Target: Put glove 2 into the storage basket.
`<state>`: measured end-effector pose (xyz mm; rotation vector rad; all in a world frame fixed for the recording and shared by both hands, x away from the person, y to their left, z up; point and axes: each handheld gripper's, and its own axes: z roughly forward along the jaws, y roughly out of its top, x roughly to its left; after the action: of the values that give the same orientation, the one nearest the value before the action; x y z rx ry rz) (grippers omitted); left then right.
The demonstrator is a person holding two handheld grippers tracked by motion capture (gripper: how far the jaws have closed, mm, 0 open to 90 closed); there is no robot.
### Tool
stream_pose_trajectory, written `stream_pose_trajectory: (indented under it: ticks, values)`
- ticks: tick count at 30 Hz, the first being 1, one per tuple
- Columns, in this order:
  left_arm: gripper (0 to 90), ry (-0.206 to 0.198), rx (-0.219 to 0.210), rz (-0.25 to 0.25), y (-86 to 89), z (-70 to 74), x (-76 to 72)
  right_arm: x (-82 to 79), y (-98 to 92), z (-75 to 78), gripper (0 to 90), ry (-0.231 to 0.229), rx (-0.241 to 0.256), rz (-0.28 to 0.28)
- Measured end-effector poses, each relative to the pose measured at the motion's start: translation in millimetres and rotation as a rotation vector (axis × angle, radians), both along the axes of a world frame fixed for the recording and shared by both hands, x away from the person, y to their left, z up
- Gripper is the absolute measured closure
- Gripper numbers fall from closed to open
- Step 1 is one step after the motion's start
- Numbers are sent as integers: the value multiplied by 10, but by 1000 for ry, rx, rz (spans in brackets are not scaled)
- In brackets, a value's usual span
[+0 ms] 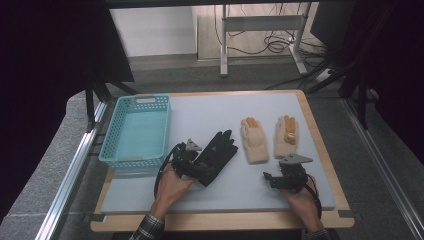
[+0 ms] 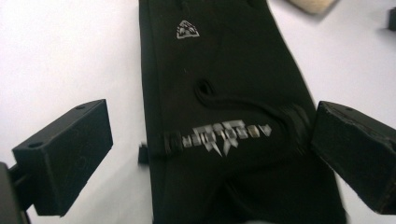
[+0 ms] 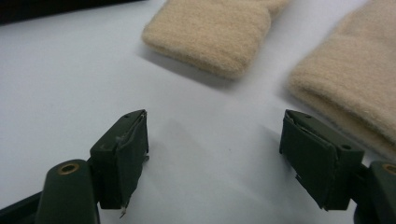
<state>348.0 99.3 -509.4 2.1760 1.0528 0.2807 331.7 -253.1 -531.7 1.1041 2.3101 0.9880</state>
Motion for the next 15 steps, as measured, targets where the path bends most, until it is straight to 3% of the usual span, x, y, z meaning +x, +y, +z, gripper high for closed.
stream_pose_trajectory:
  ticks: [9,12,15]
  values:
    - [0,90,-12,-2,-84,-131,372,0,-1,0,232,1,1,0]
    - [0,106,-30,-29,-139,-155,400,0,0,0,231,1,1,0]
    - [0,109,1,-67,-249,-168,381,0,-1,0,231,1,1,1]
